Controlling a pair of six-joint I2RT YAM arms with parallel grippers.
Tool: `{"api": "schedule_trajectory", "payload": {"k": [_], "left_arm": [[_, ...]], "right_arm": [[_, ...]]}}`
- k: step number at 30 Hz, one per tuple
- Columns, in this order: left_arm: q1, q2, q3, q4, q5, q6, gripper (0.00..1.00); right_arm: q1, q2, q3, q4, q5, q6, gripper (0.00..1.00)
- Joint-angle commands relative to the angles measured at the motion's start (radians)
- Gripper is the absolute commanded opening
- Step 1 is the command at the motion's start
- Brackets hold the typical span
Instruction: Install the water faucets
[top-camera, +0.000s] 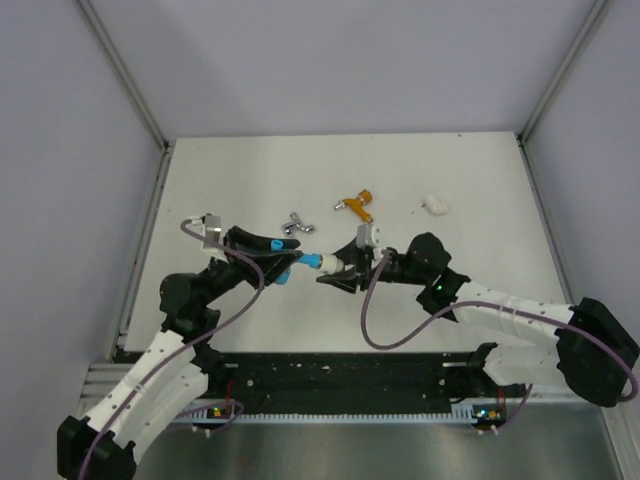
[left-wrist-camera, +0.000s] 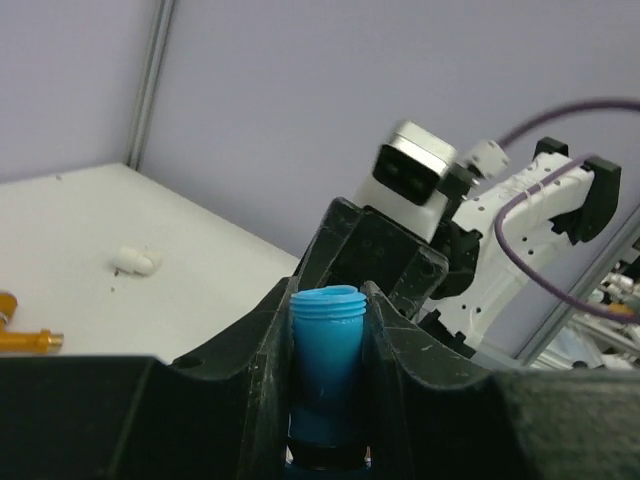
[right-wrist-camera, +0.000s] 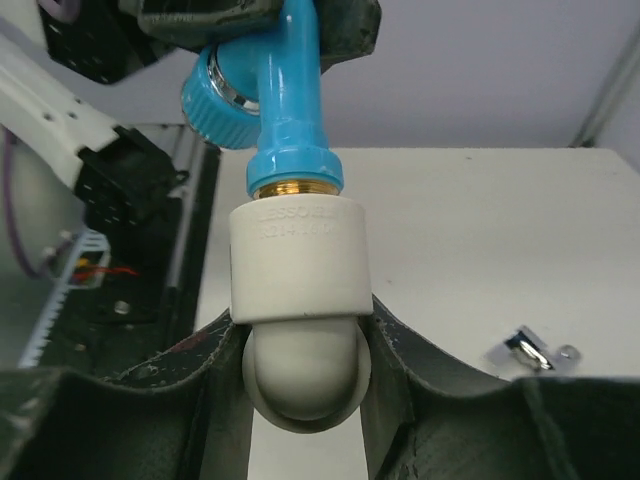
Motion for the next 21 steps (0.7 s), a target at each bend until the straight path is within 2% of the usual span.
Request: {"api": "schedule_trajectory", "payload": {"k": [1, 3, 4, 7, 8, 12, 14, 18, 21], "left_arm": [[-0.002, -0.035, 0.016, 0.256, 0.151, 0.245, 0.0], [-0.002, -0.029, 0.004, 0.31, 0.194, 0.28, 0.0], [-0.002, -0.023, 0.001, 0.32, 0.206, 0.282, 0.0], [-0.002, -0.014, -0.011, 0.334, 0.184, 0.248, 0.0], [-0.002, -0.017, -0.023, 0.331, 0.147, 0.239, 0.0], [-0.002, -0.078, -0.059, 0.215, -0.051, 0.222, 0.0], [-0.002, -0.129, -0.048, 0.045, -0.178, 0.218, 0.0], [-0.002, -0.179, -0.017, -0.11, -0.324, 0.17, 0.0], [-0.002, -0.17, 0.019, -0.198, -0.37, 0.091, 0.0]], "right_arm": [[-0.1, 0.076, 0.12, 0.184, -0.319, 0.593, 0.0], [-0.126, 0.136, 0.188, 0.169, -0.399, 0.759, 0.0], [-0.134, 0.171, 0.218, 0.175, -0.442, 0.822, 0.03], [-0.143, 0.228, 0.249, 0.238, -0.493, 0.944, 0.18], [-0.151, 0.225, 0.233, 0.247, -0.475, 0.927, 0.28], [-0.156, 0.098, 0.162, 0.088, -0.288, 0.633, 0.57], [-0.154, 0.018, 0.125, 0.017, -0.177, 0.475, 0.72], [-0.154, -0.1, 0.052, -0.023, 0.018, 0.226, 0.99], [-0.134, -0.137, 0.012, -0.035, 0.137, 0.078, 0.99]]}}
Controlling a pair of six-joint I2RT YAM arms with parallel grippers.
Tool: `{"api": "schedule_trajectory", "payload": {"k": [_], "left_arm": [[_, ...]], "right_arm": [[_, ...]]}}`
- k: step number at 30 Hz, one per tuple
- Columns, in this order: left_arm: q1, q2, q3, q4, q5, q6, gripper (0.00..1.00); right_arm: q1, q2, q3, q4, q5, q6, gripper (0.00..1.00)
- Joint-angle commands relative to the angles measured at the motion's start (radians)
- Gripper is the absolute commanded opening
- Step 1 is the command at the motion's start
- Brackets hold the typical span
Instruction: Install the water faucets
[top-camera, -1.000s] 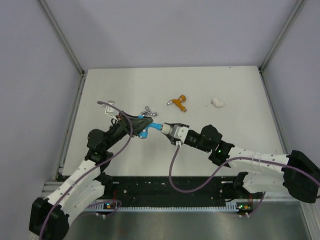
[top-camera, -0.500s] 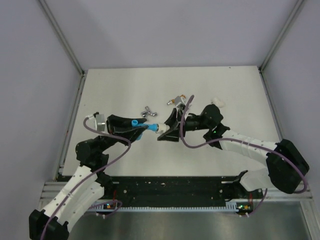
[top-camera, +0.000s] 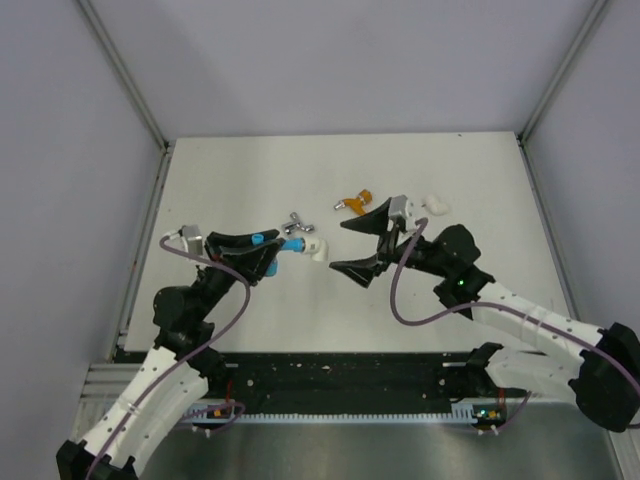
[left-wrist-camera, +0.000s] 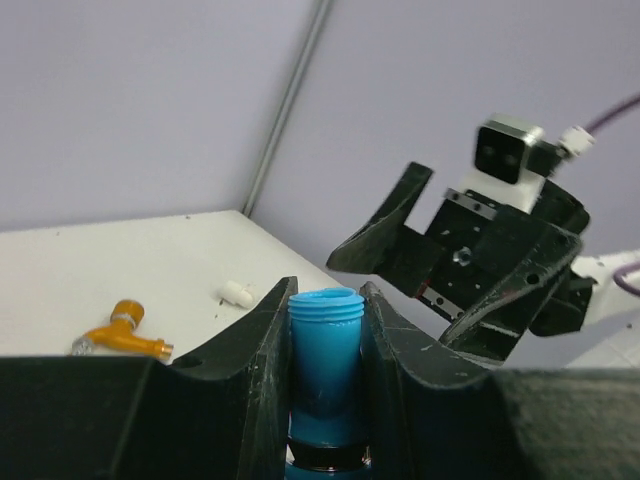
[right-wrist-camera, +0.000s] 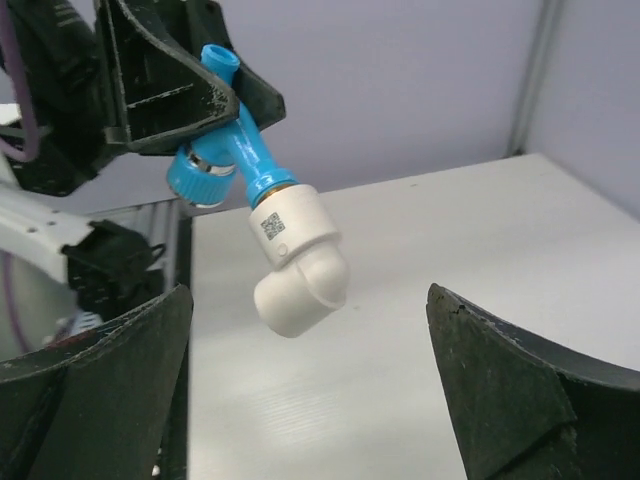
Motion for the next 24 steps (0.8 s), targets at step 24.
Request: {"api": "schedule_trajectory", "payload": {"k": [24], "left_arm": [[-0.001, 0.123, 0.148, -0.209, -0.084, -0.357, 0.0]], "right_arm": [[0.272, 0.106, -0.117, 0.239, 0.446, -0.846, 0.8]]}}
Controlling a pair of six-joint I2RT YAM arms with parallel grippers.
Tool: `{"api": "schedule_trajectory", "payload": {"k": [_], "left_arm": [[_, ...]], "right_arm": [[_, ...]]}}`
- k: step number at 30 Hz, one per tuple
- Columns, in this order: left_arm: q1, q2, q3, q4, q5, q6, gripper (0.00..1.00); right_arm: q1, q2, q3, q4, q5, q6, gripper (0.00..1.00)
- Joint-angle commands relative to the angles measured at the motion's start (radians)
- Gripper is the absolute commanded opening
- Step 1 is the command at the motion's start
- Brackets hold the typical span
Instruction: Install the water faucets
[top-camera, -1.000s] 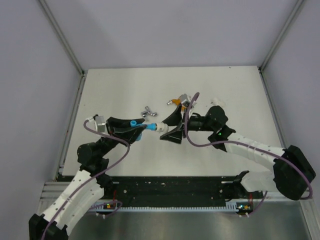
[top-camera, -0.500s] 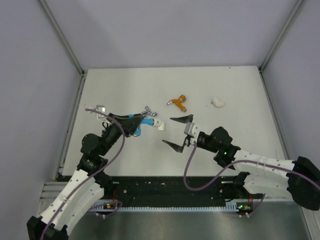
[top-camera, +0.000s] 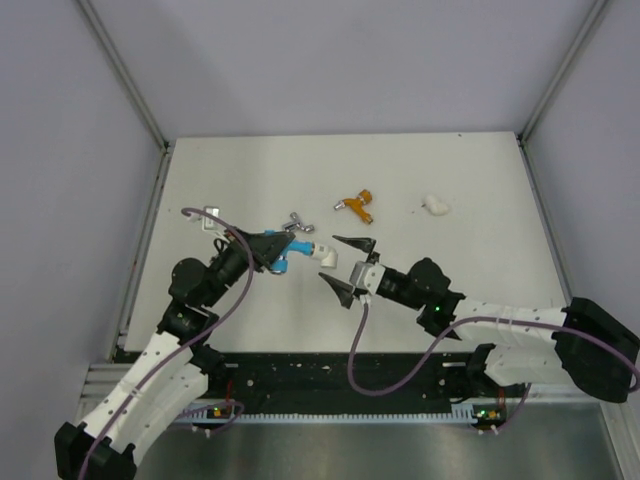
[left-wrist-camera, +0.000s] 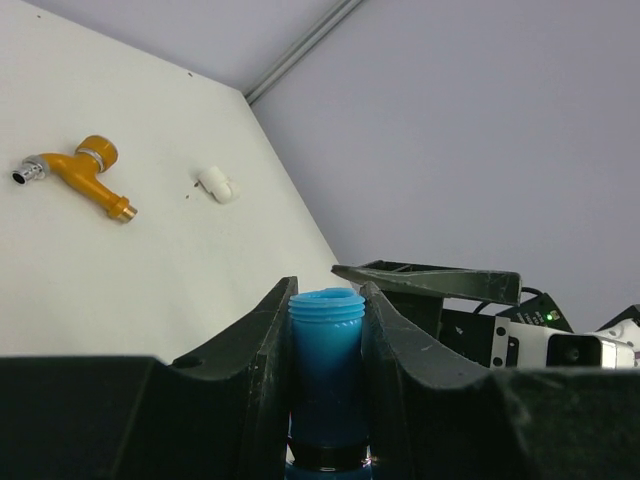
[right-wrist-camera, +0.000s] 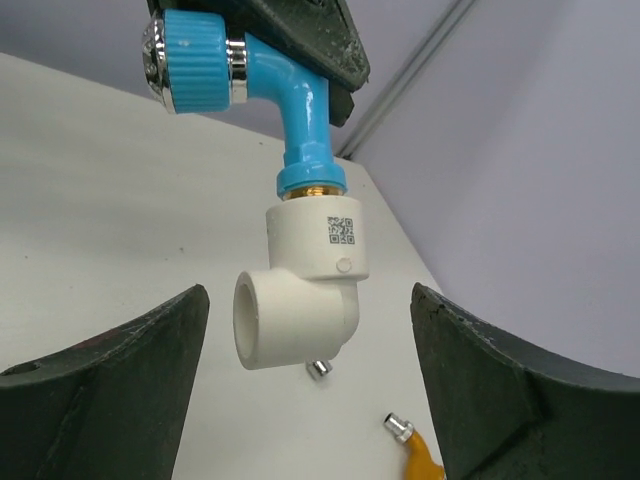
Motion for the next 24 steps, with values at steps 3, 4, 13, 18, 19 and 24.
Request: {"api": "schedule_trajectory", "payload": {"k": [3, 4, 13, 18, 19, 24], "left_arm": [[-0.001, -0.008, 0.058, 0.106, 0.045, -0.023, 0.0], [-0.001, -0.01, 0.058, 0.102, 0.047, -0.017, 0.0], [0.001, -0.051, 0.074, 0.111, 0.16, 0.19, 0.0], [0.001, -0.092, 0.091, 0.112, 0.402, 0.432, 0.0], [-0.001, -0.102, 0.085, 0.135, 0.464, 0.46, 0.0], [-0.001, -0.14, 0.04, 0.249, 0.63, 0.479, 0.0]], "right_arm": [[0.01, 0.049, 0.089, 0.02, 0.001, -0.009, 0.67], [0.01, 0.05, 0.093, 0.02, -0.003, 0.005, 0.62], [-0.002, 0.023, 0.187, -0.168, -0.084, 0.145, 0.41], [-0.084, 0.0, 0.288, -0.366, -0.316, 0.359, 0.26], [-0.101, -0.002, 0.306, -0.388, -0.372, 0.408, 0.22], [-0.214, 0.05, 0.385, -0.435, -0.693, 0.673, 0.17]]}}
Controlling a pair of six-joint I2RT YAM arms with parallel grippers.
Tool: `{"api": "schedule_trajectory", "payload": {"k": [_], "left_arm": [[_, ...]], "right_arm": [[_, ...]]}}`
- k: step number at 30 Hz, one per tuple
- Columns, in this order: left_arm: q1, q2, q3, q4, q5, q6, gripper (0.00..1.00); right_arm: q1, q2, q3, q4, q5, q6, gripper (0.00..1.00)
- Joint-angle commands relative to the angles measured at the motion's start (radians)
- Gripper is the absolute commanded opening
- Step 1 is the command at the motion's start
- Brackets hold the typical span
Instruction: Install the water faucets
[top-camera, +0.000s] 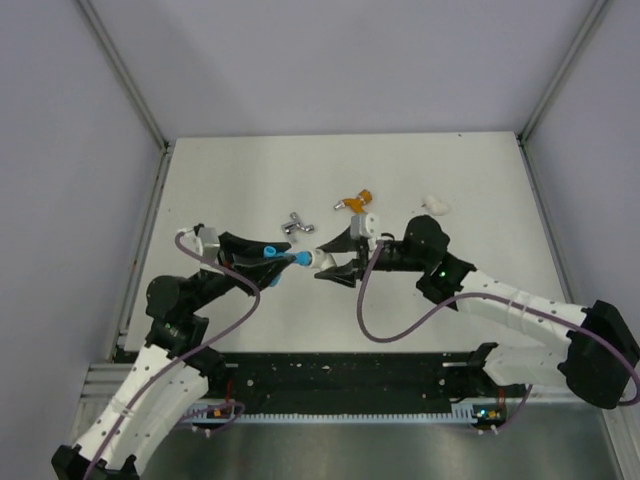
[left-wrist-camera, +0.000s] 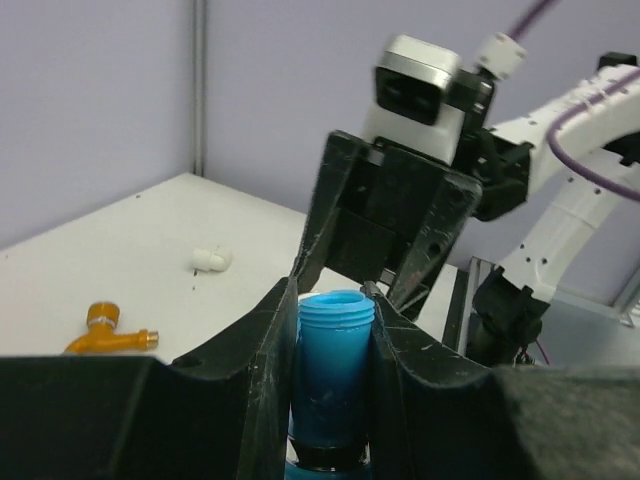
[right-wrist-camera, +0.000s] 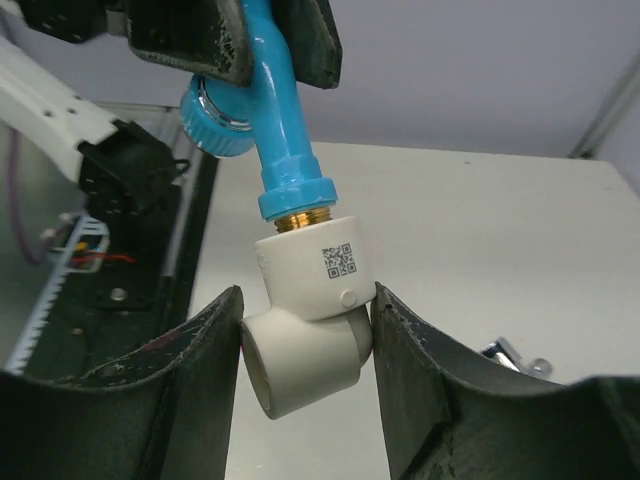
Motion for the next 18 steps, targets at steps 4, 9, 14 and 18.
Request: {"api": "schedule_trajectory", "payload": {"k": [4, 9, 14, 18], "left_arm": [[-0.015, -0.031, -0.034, 0.259, 0.302, -0.027, 0.0], [-0.014, -0.058, -0.045, 0.164, 0.14, -0.016, 0.0], [-0.014, -0.08, -0.045, 0.041, -0.126, -0.06, 0.0], [-0.012, -0.052, -0.058, 0.041, -0.275, -0.231, 0.0]], "right_arm": [[-0.117, 0.08, 0.171, -0.093, -0.382, 0.374, 0.36], [-0.117, 0.01, 0.173, -0.209, -0.116, 0.252, 0.73], [-0.115, -0.139, 0.04, -0.054, 0.09, 0.151, 0.86], [-0.112, -0.21, -0.101, 0.137, 0.147, 0.117, 0.9]]}}
